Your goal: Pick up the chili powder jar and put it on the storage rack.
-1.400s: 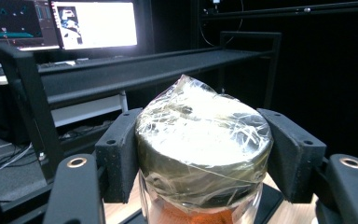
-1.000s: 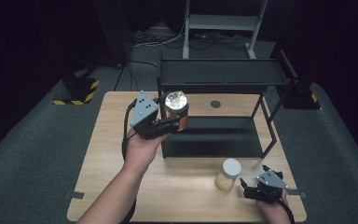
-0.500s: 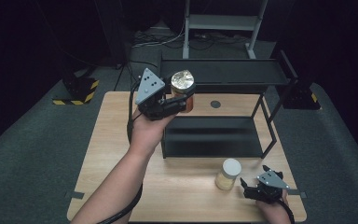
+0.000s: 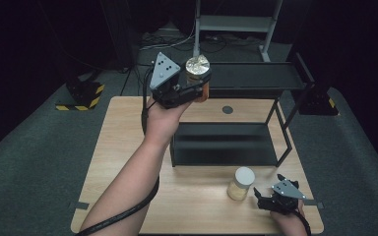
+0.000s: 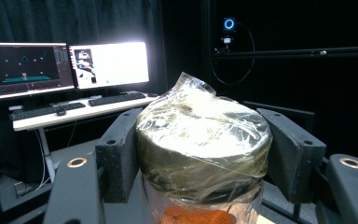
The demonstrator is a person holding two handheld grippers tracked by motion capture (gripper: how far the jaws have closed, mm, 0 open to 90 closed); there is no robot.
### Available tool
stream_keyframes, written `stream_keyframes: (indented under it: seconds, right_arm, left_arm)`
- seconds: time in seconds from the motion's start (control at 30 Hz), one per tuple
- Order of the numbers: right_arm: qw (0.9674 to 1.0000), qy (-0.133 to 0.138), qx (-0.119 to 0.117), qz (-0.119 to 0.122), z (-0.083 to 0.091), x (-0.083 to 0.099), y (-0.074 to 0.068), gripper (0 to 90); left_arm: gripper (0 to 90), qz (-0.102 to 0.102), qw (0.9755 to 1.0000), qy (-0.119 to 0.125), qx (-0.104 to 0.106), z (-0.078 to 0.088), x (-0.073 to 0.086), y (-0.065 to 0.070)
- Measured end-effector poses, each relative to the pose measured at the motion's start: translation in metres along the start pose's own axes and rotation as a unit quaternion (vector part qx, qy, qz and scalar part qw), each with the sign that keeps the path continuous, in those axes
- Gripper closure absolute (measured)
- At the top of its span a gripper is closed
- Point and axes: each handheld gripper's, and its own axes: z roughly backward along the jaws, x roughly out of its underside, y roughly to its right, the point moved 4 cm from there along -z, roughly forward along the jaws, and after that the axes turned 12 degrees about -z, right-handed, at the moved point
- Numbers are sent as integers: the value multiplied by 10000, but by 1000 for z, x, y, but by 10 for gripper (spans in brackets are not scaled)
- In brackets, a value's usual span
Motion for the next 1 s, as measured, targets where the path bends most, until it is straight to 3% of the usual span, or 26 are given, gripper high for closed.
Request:
stream_keyframes:
  seconds: [0.2,0.63,1.0]
  right_arm:
    - [10000,-17,-16,-13,0,-1,1,3]
    - [10000,-13,-6,20,0,0,0,3]
    - [10000,-14,-15,31,0,0,0,3]
  left_arm:
    - [348,-84,9999,-36,-131,-14,-8,-3]
    - [348,-93,9994,-174,-267,-44,-4,-8]
    - [347,4,9990,-276,-359,-55,0,-13]
